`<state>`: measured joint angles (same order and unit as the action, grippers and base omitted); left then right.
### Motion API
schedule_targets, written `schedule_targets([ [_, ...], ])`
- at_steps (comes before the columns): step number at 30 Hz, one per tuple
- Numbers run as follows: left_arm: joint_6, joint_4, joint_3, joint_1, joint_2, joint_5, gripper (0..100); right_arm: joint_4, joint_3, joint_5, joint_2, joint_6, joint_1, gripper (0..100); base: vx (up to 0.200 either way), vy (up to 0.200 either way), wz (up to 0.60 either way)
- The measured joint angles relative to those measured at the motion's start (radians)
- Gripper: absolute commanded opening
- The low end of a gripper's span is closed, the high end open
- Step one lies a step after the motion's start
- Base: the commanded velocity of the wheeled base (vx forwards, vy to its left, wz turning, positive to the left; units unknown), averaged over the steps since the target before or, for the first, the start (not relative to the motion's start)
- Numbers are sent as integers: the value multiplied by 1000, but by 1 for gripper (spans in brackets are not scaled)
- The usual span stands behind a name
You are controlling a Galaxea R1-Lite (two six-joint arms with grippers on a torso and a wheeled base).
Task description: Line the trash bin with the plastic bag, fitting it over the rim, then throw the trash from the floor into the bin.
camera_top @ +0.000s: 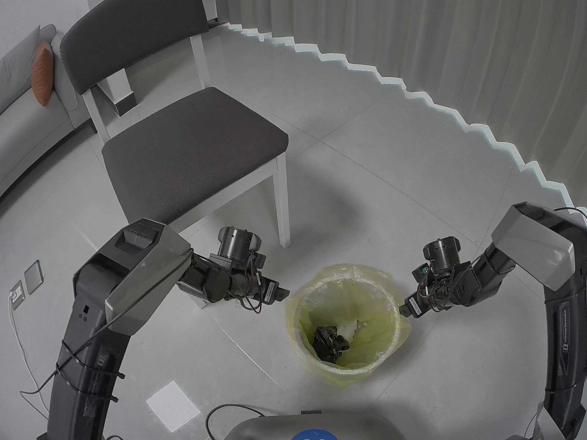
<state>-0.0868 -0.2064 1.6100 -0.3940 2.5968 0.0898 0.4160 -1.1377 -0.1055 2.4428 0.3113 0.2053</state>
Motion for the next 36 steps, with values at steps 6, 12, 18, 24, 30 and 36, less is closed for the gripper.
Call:
schedule_targets([
  [6, 0, -43, -93, 8, -79, 1, 100, -165, -197, 0, 72, -6, 1, 100, 0, 0, 0],
  [12, 6, -93, -191, 13, -167, 1, 100, -274, -371, -13, 136, -13, -11, 100, 0, 0, 0],
  [18, 11, -156, -271, 19, -270, 8, 100, -349, -437, -33, 166, -25, -63, 100, 0, 0, 0],
  [24, 13, -192, -359, 7, -398, 15, 100, -366, -388, -28, 76, -82, -108, 100, 0, 0, 0],
  [30, 15, -234, -446, -16, -527, 20, 100, -364, -269, -20, -90, -108, -126, 100, 0, 0, 0],
  [36, 13, -301, -588, -61, -743, 25, 100, -362, -100, 18, -372, -119, -132, 100, 0, 0, 0],
])
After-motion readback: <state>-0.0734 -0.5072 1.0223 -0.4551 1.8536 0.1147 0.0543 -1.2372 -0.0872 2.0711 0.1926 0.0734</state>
